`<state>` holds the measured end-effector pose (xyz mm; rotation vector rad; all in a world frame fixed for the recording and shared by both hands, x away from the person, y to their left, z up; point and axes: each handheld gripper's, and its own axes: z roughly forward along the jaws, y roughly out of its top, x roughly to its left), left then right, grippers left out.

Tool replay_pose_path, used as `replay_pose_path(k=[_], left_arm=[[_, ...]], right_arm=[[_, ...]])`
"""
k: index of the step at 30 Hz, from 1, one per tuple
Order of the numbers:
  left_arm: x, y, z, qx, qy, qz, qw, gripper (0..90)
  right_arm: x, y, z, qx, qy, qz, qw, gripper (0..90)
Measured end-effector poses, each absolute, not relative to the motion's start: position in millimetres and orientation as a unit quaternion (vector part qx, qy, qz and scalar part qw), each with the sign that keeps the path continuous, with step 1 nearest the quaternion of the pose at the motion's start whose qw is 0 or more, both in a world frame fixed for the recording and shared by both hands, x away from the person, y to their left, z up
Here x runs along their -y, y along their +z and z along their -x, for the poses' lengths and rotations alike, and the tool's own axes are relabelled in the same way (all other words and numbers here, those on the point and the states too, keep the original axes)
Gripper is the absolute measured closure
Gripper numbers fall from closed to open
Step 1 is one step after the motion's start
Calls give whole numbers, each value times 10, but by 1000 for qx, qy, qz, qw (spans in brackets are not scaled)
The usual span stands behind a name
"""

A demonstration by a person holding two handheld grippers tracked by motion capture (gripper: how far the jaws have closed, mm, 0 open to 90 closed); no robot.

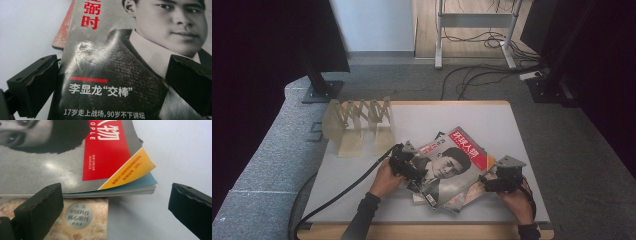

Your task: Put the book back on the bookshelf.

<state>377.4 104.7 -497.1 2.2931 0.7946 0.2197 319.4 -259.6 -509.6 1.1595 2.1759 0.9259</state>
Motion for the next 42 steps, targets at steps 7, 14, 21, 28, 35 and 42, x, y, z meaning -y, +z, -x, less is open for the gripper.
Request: replay_pose_path(k=[7, 14, 21, 28, 35, 42], left_arm=[[-1044, -4976, -3587, -311, 92, -881, 346, 0], [-1040, -4999, -3467, -313, 96, -875, 356, 0], [-1063, -4981, -3466, -299, 98, -881, 354, 0], [-1153, -4954, -3475, -296, 109, -884, 344, 0], [-1321, -4959, -3495, -312, 115, -877, 347, 0], [-1399, -4982, -3565, -321, 125, -870, 351, 0]], right_arm=[[2654, -5078, -3364, -804, 334, -424, 249, 0], [2687, -5063, -3465, -809, 325, -421, 250, 0], [2715, -4974, -3423, -809, 335, -418, 241, 5], [2658, -4881, -3369, -804, 367, -414, 216, 0], [2549, -4946, -3422, -809, 372, -419, 180, 0], [2554, -5048, -3470, -802, 367, -443, 158, 0]])
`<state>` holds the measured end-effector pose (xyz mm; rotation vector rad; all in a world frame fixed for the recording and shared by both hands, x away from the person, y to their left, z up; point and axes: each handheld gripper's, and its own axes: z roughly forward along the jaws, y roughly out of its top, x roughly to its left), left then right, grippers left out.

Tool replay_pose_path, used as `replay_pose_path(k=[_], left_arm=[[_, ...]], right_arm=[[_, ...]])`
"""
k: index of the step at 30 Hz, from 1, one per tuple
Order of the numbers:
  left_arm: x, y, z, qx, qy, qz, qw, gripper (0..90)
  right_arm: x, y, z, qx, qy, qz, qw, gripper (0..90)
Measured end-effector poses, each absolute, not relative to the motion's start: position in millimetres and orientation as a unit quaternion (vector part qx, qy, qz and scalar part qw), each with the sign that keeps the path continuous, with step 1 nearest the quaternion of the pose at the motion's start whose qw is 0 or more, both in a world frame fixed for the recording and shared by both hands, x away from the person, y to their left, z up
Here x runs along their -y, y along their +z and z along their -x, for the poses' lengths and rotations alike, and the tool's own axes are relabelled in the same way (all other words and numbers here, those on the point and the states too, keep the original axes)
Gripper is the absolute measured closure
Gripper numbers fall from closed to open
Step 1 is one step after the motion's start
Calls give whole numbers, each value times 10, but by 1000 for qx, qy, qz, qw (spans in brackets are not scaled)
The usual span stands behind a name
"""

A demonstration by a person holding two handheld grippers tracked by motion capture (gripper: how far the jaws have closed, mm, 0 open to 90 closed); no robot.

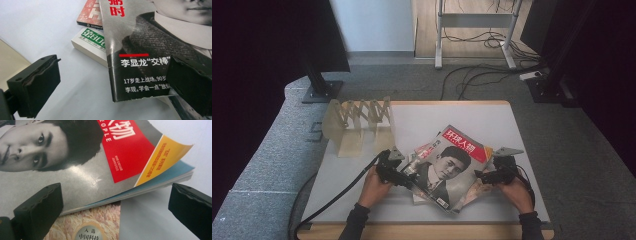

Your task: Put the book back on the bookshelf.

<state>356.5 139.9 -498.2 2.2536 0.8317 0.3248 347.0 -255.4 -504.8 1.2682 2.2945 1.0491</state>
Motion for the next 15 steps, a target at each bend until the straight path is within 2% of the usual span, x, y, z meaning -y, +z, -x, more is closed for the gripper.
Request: replay_pose_path(k=[15], left_arm=[[-1423, -5022, -3576, -324, 115, -866, 362, 0]], right_arm=[[2570, -5148, -3638, -785, 396, -468, 85, 0]])
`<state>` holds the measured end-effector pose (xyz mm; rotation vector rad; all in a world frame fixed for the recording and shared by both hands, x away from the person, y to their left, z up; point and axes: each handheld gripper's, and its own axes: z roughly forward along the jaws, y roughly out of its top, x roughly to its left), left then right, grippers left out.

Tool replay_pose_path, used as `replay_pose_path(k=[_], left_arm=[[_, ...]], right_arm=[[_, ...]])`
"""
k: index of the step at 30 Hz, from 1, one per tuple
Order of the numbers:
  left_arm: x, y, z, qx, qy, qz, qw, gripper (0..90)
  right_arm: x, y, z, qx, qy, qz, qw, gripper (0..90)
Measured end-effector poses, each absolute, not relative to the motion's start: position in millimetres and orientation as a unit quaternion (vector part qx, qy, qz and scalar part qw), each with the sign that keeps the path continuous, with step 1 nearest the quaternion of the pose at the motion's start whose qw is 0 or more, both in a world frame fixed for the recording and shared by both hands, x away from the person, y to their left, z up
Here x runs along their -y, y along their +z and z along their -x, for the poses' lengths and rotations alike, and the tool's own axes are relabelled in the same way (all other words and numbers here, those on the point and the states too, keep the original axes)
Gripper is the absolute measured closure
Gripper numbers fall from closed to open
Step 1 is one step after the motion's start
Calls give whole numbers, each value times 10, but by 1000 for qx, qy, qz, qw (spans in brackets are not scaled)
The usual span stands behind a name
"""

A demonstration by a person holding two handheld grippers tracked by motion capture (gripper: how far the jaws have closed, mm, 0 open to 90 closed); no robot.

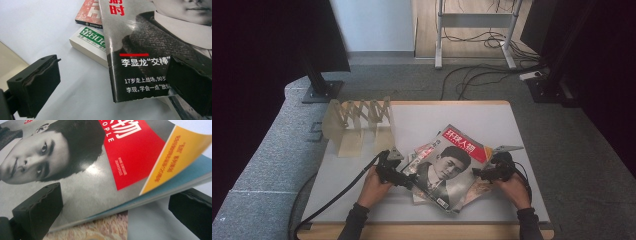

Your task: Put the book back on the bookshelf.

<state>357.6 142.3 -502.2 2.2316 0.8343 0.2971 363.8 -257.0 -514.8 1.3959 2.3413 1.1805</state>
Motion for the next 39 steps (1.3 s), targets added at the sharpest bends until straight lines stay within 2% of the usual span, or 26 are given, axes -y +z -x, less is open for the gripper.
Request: replay_pose_path(k=[9, 13, 14, 16, 17, 20, 22, 23, 24, 25, 26, 27, 28, 31, 37, 39], left_arm=[[-1435, -5032, -3580, -327, 111, -864, 366, 0], [-1437, -5034, -3581, -329, 109, -864, 366, 0], [-1437, -5036, -3581, -329, 109, -863, 367, 0], [-1439, -5036, -3580, -330, 109, -863, 368, 0], [-1440, -5037, -3579, -329, 109, -863, 369, 0], [-1428, -5046, -3575, -322, 105, -863, 375, 0], [-1410, -5057, -3569, -314, 100, -864, 381, 0], [-1410, -5057, -3569, -314, 100, -864, 381, 0], [-1402, -5061, -3566, -311, 98, -864, 383, 0], [-1388, -5060, -3560, -306, 99, -866, 384, 0], [-1388, -5060, -3560, -306, 99, -866, 384, 0], [-1382, -5050, -3558, -304, 102, -867, 381, 0], [-1382, -5050, -3558, -304, 102, -867, 381, 0], [-1364, -5030, -3567, -301, 87, -872, 377, 3], [-1336, -4995, -3586, -301, 73, -877, 367, 0], [-1320, -4958, -3594, -298, 83, -880, 361, 0]], right_arm=[[2518, -5090, -3713, -797, 382, -456, 102, 13], [2525, -5033, -3736, -792, 386, -458, 117, 85], [2533, -5009, -3742, -793, 387, -455, 123, 139], [2534, -4995, -3746, -796, 385, -451, 127, 152], [2530, -4963, -3747, -798, 380, -447, 134, 238], [2530, -4906, -3762, -794, 382, -451, 143, 345], [2526, -4871, -3777, -791, 381, -454, 148, 449], [2526, -4871, -3777, -791, 381, -454, 148, 449], [2521, -4856, -3785, -791, 378, -456, 149, 496], [2518, -4827, -3797, -794, 370, -458, 155, 606], [2518, -4827, -3797, -794, 370, -458, 155, 606], [2526, -4796, -3803, -791, 373, -459, 155, 701], [2526, -4796, -3803, -791, 373, -459, 155, 701], [2517, -4703, -3785, -794, 381, -447, 155, 775], [2453, -4556, -3771, -802, 384, -424, 171, 803], [2440, -4492, -3779, -801, 390, -420, 172, 801]])
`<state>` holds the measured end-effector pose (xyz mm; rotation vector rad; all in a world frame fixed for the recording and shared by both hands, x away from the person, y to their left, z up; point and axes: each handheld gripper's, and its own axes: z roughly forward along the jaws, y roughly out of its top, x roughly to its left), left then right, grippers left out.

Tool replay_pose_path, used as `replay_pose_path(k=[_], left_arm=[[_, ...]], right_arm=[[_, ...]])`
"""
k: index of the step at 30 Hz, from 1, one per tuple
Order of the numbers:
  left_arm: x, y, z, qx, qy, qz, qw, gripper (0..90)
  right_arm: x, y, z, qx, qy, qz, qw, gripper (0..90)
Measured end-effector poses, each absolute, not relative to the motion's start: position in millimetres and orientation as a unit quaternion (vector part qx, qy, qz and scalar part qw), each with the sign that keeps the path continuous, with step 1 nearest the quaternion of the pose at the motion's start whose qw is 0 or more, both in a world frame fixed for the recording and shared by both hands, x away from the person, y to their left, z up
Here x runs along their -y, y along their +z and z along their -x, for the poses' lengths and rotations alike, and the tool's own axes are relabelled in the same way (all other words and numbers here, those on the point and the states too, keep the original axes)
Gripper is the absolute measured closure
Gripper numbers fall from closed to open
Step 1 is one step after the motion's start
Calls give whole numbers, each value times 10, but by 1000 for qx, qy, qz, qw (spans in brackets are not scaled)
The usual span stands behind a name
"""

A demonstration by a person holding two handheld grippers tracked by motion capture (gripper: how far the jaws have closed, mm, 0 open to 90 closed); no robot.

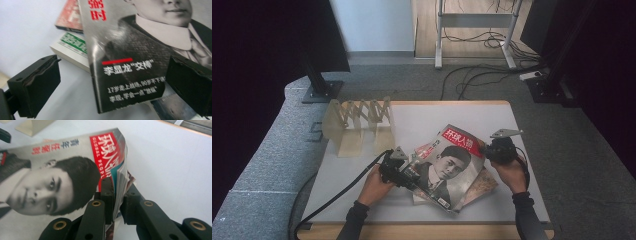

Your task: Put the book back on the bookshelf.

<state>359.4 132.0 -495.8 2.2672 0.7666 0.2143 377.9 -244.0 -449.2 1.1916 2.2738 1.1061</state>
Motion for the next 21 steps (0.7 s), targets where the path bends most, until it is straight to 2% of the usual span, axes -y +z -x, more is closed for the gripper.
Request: replay_pose_path(k=[3, 10, 21], left_arm=[[-1282, -4862, -3609, -292, 89, -884, 354, 0], [-1348, -4712, -3643, -277, 54, -869, 406, 0], [-1154, -4419, -3709, -228, 42, -889, 395, 14]], right_arm=[[2432, -4401, -3784, -795, 403, -419, 172, 803], [2407, -4225, -3793, -793, 416, -411, 173, 824], [2355, -4006, -3826, -794, 421, -395, 188, 852]])
